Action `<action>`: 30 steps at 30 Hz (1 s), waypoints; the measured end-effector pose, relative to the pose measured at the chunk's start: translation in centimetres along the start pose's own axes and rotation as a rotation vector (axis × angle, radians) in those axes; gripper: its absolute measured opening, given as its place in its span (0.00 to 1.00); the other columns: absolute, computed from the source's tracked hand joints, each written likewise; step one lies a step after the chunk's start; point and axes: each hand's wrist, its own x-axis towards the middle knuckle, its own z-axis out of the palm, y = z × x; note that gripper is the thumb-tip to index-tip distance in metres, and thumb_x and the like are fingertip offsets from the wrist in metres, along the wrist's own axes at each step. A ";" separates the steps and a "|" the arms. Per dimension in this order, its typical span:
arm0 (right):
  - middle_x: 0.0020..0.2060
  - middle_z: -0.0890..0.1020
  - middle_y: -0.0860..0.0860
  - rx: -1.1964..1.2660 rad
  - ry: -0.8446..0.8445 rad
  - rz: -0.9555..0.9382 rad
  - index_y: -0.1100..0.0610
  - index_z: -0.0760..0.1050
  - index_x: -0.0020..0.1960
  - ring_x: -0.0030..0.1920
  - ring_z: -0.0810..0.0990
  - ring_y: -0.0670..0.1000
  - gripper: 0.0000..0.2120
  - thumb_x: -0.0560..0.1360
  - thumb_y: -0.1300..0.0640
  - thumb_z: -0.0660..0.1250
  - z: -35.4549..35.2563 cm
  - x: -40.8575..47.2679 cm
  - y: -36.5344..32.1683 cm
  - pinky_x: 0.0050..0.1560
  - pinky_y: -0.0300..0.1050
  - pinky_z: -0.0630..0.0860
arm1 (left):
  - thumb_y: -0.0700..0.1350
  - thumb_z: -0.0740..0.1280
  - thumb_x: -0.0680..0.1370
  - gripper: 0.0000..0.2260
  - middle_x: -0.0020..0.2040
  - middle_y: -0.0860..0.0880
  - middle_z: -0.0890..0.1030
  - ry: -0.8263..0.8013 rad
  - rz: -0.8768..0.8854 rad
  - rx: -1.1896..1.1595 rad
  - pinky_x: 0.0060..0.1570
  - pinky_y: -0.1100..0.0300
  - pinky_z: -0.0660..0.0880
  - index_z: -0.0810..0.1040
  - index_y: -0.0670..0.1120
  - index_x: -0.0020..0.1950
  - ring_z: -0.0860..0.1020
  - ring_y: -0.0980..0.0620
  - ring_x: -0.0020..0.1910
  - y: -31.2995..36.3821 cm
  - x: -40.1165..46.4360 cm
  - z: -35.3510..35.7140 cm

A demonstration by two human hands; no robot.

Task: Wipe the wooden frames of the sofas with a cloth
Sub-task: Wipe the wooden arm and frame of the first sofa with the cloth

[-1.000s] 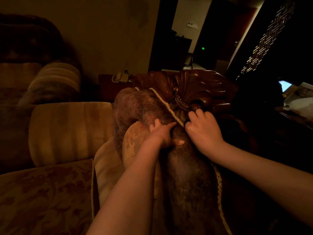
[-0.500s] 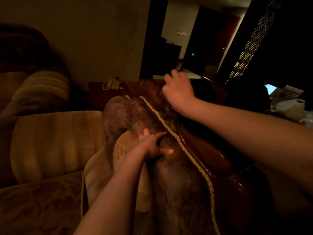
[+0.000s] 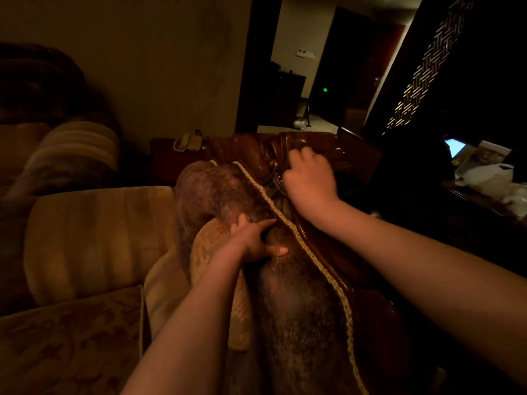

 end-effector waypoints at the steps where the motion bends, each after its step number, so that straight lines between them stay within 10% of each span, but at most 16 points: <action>1: 0.59 0.71 0.57 -0.007 -0.011 -0.017 0.59 0.79 0.54 0.60 0.67 0.60 0.10 0.75 0.60 0.62 0.0 0.5 -0.5 0.53 0.50 0.66 | 0.64 0.67 0.71 0.36 0.71 0.39 0.55 0.005 -0.003 0.006 0.72 0.49 0.53 0.56 0.62 0.75 0.53 0.35 0.72 0.1 -0.2 0.0; 8: 0.53 0.74 0.57 0.119 0.194 0.204 0.56 0.78 0.58 0.56 0.70 0.60 0.13 0.75 0.56 0.64 0.8 -3.3 3.7 0.50 0.52 0.65 | 0.63 0.67 0.71 0.35 0.71 0.41 0.54 0.002 0.045 -0.073 0.72 0.45 0.53 0.56 0.62 0.75 0.52 0.36 0.72 -0.6 -0.1 0.2; 13: 0.58 0.74 0.55 -0.048 0.036 -0.041 0.55 0.80 0.52 0.63 0.67 0.60 0.09 0.73 0.59 0.65 2.4 2.3 -0.7 0.67 0.60 0.57 | 0.63 0.69 0.70 0.35 0.65 0.41 0.59 0.084 0.099 -0.121 0.71 0.54 0.54 0.58 0.61 0.74 0.59 0.39 0.67 -1.6 0.4 1.0; 17: 0.33 0.79 0.50 -0.217 -0.116 -0.233 0.53 0.80 0.29 0.42 0.79 0.55 0.07 0.62 0.59 0.64 6.9 4.9 -4.0 0.49 0.50 0.63 | 0.62 0.68 0.72 0.34 0.63 0.41 0.61 0.117 0.128 -0.098 0.68 0.58 0.57 0.59 0.58 0.75 0.61 0.41 0.64 -1.7 0.5 1.2; 21: 0.34 0.77 0.56 -0.145 -0.104 -0.262 0.62 0.78 0.31 0.40 0.77 0.60 0.18 0.66 0.61 0.50 10.2 2.0 -3.9 0.44 0.51 0.69 | 0.61 0.66 0.73 0.32 0.63 0.38 0.64 0.152 0.127 -0.078 0.65 0.59 0.57 0.60 0.57 0.75 0.60 0.41 0.65 -1.5 0.1 1.4; 30: 0.30 0.76 0.56 0.028 0.220 -0.138 0.63 0.74 0.26 0.32 0.76 0.59 0.04 0.59 0.67 0.66 6.9 -7.6 -1.9 0.34 0.47 0.72 | 0.55 0.65 0.77 0.29 0.68 0.40 0.61 0.351 0.023 -0.271 0.69 0.53 0.57 0.58 0.55 0.76 0.61 0.40 0.67 -1.7 -3.8 3.9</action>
